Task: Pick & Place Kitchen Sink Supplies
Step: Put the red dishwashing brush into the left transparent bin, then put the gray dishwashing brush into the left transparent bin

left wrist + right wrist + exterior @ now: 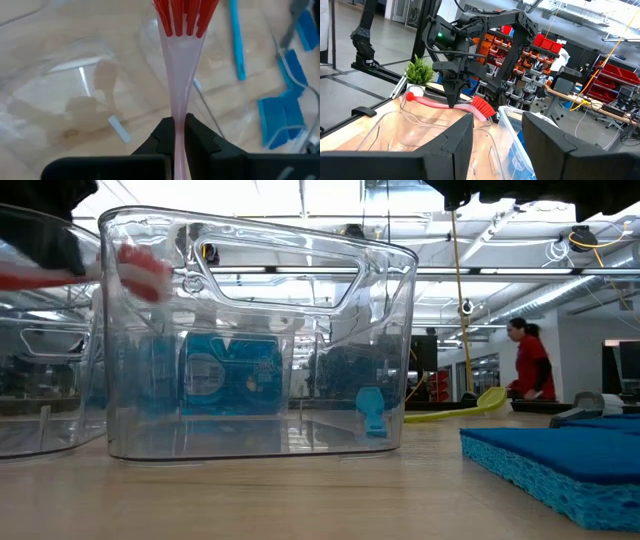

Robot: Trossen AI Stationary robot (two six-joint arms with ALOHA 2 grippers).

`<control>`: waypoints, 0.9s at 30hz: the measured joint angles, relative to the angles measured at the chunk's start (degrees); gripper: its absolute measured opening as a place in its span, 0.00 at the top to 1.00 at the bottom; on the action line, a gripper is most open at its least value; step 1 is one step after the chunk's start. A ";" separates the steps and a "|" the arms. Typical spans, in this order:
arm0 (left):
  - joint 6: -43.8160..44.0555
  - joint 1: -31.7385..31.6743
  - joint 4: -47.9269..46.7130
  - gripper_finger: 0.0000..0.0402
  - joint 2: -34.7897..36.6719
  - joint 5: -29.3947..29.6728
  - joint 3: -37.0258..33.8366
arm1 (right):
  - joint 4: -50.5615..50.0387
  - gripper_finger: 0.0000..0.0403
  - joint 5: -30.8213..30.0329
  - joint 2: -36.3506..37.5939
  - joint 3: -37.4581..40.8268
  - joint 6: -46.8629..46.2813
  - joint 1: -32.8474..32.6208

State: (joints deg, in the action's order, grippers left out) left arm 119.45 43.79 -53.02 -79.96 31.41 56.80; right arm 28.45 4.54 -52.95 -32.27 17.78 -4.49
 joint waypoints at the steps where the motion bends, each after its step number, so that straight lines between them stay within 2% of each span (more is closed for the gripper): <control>1: 1.65 0.16 -1.21 0.95 0.00 -0.82 0.00 | 0.00 0.61 -0.01 0.00 0.00 0.00 0.00; 6: 9.03 0.83 -6.53 0.95 0.00 -5.12 0.00 | 0.00 0.61 -0.02 0.00 0.00 -0.06 0.00; 10: 11.63 1.36 -7.64 0.92 0.00 -7.55 0.00 | 0.00 0.61 -0.02 0.00 0.00 -0.09 -0.02; 23: 3.48 1.34 -7.62 0.66 0.00 -7.87 0.00 | 0.00 0.61 -0.02 0.00 0.00 -0.15 0.00; 27: -1.61 1.31 -7.53 0.62 0.00 -4.77 -0.01 | -0.02 0.61 -0.02 0.00 0.00 -0.39 -0.02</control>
State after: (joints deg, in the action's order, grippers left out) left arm 117.84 45.09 -60.55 -79.96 26.64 56.78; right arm 28.42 4.51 -52.95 -32.27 17.39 -4.51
